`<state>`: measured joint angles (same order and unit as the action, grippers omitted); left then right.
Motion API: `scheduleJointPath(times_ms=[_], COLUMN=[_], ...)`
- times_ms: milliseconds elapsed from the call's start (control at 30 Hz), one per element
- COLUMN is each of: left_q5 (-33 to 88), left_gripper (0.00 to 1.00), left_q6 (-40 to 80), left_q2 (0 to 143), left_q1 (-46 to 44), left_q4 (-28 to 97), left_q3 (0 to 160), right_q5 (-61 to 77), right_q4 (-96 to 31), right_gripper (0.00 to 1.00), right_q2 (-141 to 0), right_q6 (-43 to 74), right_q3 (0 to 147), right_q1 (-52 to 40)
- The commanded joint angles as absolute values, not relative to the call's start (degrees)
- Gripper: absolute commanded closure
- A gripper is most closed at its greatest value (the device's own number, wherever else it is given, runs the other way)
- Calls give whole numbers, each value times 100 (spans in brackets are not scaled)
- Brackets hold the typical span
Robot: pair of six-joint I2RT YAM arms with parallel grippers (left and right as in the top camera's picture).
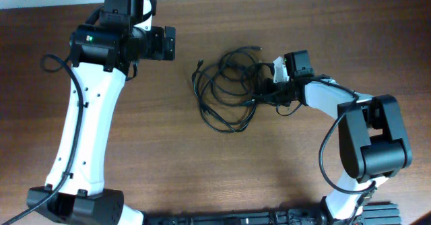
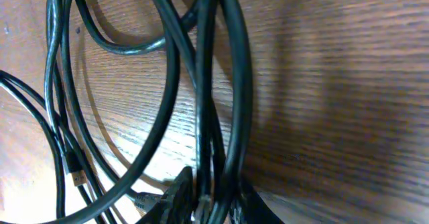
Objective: Untangle cables
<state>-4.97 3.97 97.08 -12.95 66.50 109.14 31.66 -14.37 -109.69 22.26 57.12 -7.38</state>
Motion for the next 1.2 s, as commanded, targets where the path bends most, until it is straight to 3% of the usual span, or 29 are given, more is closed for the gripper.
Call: scheduleJointPath(times_ms=[0, 467, 700, 1167], left_q5=[-563, -561, -561, -561], left_gripper=[1, 1, 1, 1], left_q6=[451, 451, 451, 451], left_q2=[9756, 9756, 9756, 9756], left_q1=[-1269, -1269, -1269, -1269], left_q4=[6654, 6654, 6654, 6654], left_q3=[10960, 10960, 10960, 10960], right_q5=[2781, 2941, 3671, 3640], right_q4=[-1562, -1577, -1490, -1415], right_gripper=[82, 81, 69, 69], right_q2=[-11091, -11093, -11008, -11008], right_q6=[2167, 1861, 1247, 1374], right_q3=[5533, 5531, 5531, 5531], right_q1=[-440, -301, -213, 342])
